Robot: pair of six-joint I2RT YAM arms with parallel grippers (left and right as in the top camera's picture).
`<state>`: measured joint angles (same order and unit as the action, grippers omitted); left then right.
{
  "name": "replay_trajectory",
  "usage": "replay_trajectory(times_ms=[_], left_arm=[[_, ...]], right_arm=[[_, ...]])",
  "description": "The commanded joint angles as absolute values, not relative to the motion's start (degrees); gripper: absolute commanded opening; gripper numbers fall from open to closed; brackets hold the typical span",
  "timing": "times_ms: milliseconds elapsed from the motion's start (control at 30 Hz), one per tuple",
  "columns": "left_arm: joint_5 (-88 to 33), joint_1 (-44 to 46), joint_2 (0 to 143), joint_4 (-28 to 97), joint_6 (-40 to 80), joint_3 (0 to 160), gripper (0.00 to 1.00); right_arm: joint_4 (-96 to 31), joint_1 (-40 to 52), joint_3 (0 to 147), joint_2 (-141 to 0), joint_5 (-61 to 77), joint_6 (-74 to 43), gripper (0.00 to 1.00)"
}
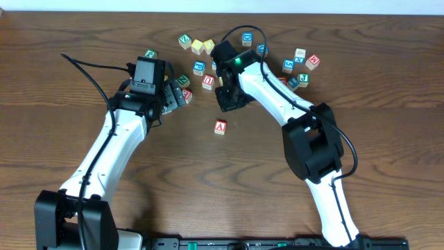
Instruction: Spell out AI2
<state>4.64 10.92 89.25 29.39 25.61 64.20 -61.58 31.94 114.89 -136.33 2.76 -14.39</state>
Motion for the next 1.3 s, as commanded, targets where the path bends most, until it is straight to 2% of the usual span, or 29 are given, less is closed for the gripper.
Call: replay_trajectory(times_ms=[0,333,400,467,600,1033,1133,1267], left_arm=[[5.21,10.68,89.1,29.41,25.3,64.73,0.96],[5.19,10.68,89.1,29.41,25.3,64.73,0.96],[5.19,10.68,89.1,29.41,25.3,64.73,0.96],[5.19,10.68,89.1,29.41,25.3,64.73,0.96],[5.21,10.68,89.1,29.41,25.3,64.73,0.96],[5.19,10.68,89.1,29.41,25.3,64.73,0.96],[5.21,10.68,89.1,29.41,25.3,64.73,0.96],[5.19,10.68,89.1,29.41,25.3,64.73,0.96]], right_arm=[[-61.69,32.01,114.74,-135.33,1.67,-13.65,0.01],[-60.49,32.34,114.76,-127.66,3.07,-14.46,0.02],[-59.33,31.92,114.76,-125.34,2.5,-15.88,0.13],[-58.19,31.4,114.76,-123.79,0.4,-19.55,0.17],[-57.19,30.46,114.74,-124.49,-1.26,-24.88,0.32],[-55.57,30.04,114.74,-132.84,-2.26,-29.8,0.57],[-55.51,30.09,114.72,-133.88,-2.24,-29.8,0.56],[-55.46,30.09,114.69,-135.11,-2.24,-30.06,0.48]])
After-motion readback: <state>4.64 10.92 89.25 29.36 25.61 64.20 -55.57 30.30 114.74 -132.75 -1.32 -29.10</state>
